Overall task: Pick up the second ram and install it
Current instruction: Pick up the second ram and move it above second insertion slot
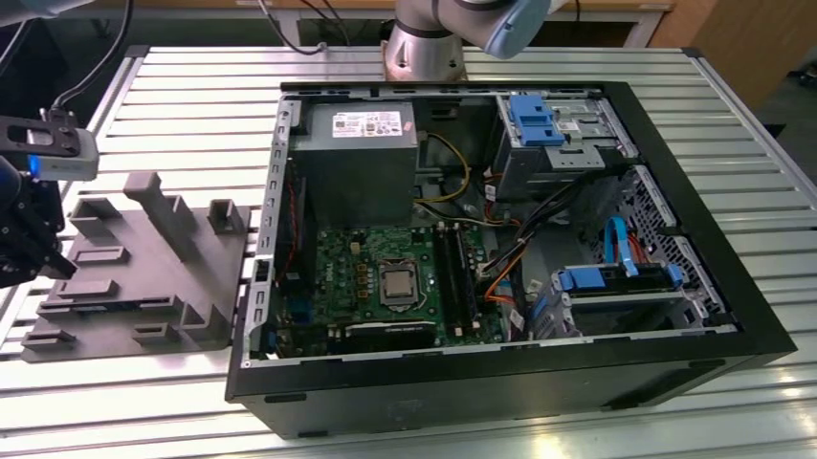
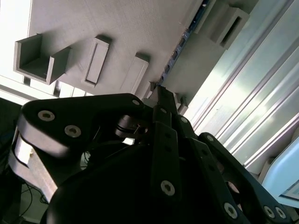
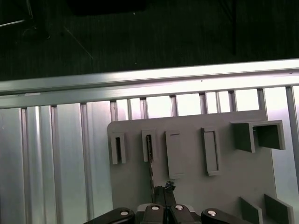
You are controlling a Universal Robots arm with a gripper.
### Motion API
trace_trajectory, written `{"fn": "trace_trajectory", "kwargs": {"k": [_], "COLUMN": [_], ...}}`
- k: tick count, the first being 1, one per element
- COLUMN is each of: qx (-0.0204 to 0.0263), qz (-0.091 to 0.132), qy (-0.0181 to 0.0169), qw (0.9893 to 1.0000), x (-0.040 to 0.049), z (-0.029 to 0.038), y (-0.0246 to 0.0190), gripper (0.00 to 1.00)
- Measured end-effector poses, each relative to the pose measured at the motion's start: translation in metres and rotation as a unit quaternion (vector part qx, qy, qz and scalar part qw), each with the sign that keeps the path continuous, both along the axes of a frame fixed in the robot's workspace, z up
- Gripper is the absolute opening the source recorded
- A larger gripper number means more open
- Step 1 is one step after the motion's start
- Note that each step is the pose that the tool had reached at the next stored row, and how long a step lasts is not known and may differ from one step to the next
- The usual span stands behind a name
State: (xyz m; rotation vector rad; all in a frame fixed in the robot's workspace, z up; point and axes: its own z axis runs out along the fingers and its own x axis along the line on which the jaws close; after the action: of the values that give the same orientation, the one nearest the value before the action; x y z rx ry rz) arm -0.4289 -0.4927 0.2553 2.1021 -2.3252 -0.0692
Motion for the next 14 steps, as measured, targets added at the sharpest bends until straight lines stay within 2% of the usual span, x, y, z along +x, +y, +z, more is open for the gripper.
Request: {"fn": "trace_trajectory", "kwargs": {"k": [9,14], "qx": [0.0000,-0.0001], "qz": [-0.008,-0.010], "qy": [0.0000,0.0001], "qw": [1.0000,0.9999], "x": [0.0000,0.0000], "z": [-0.0064,-0.0079], "y": [-0.0036,-0.0040], "gripper": [0.11,0.11]}}
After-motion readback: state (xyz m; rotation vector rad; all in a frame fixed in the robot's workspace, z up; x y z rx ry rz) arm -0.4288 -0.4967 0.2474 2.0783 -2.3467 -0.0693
